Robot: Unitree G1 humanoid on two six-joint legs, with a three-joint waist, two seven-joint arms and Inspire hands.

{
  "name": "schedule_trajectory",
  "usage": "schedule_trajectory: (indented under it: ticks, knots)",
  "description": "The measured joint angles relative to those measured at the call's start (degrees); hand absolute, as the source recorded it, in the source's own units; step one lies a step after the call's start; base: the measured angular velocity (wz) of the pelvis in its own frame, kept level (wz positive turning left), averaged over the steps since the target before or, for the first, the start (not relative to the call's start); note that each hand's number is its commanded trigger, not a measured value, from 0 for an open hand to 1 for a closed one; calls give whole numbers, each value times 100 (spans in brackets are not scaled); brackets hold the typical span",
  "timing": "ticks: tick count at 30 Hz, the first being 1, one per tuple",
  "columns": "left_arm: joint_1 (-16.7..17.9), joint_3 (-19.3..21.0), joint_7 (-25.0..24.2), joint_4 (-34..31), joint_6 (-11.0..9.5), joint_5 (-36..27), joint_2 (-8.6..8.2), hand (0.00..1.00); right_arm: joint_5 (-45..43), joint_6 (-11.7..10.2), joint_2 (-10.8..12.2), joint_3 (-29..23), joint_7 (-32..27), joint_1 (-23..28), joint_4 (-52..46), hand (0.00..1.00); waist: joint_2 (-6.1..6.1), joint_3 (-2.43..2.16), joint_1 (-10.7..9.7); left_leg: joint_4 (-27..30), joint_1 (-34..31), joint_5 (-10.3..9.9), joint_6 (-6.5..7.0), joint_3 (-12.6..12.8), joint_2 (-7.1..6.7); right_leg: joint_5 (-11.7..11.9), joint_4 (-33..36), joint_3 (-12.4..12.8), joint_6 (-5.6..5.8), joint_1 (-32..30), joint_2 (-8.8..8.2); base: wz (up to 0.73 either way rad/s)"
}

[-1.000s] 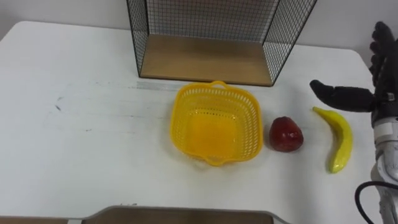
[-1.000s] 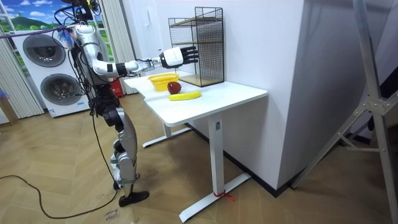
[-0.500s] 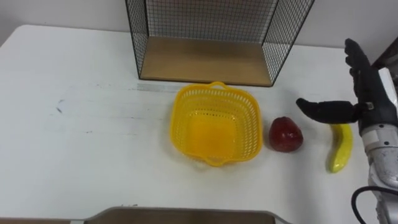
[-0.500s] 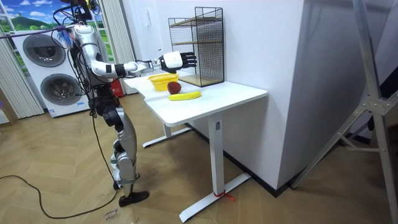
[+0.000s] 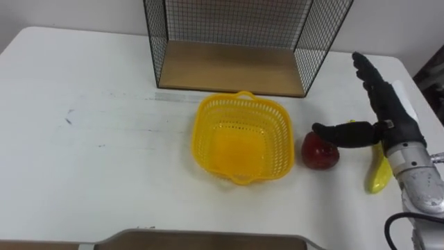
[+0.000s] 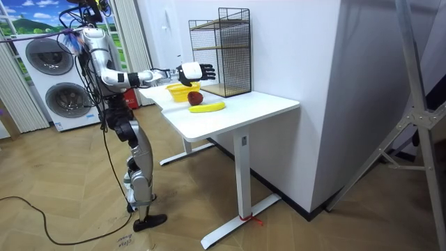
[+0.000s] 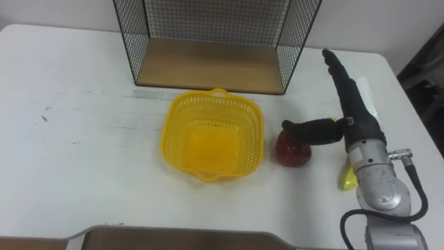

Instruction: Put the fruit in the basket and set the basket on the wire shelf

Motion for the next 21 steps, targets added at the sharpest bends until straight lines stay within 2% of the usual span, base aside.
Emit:
schedule_trajectory:
  ticks: [8, 15, 21]
  knots:
    - [-180, 0, 0, 0, -58, 0, 3, 0, -10, 0, 35, 100, 208, 149, -1, 0, -4, -13, 72, 4, -7, 0, 0, 5, 2, 0, 9, -4, 0, -17, -2, 0]
    - [-181, -27, 3, 1, -78, -1, 15, 0, -10, 0, 72, 110, 276, 208, 2, 0, -61, -49, 105, 66, -61, 0, 0, -2, 2, 0, 13, -13, 0, -49, -11, 0]
    - [-172, -157, 5, 0, -79, -2, 36, 0, -9, 3, 147, 303, 378, 435, 21, 0, -37, -15, 111, 96, -96, 0, 1, 1, 10, 16, 34, -16, -11, -63, -11, 0]
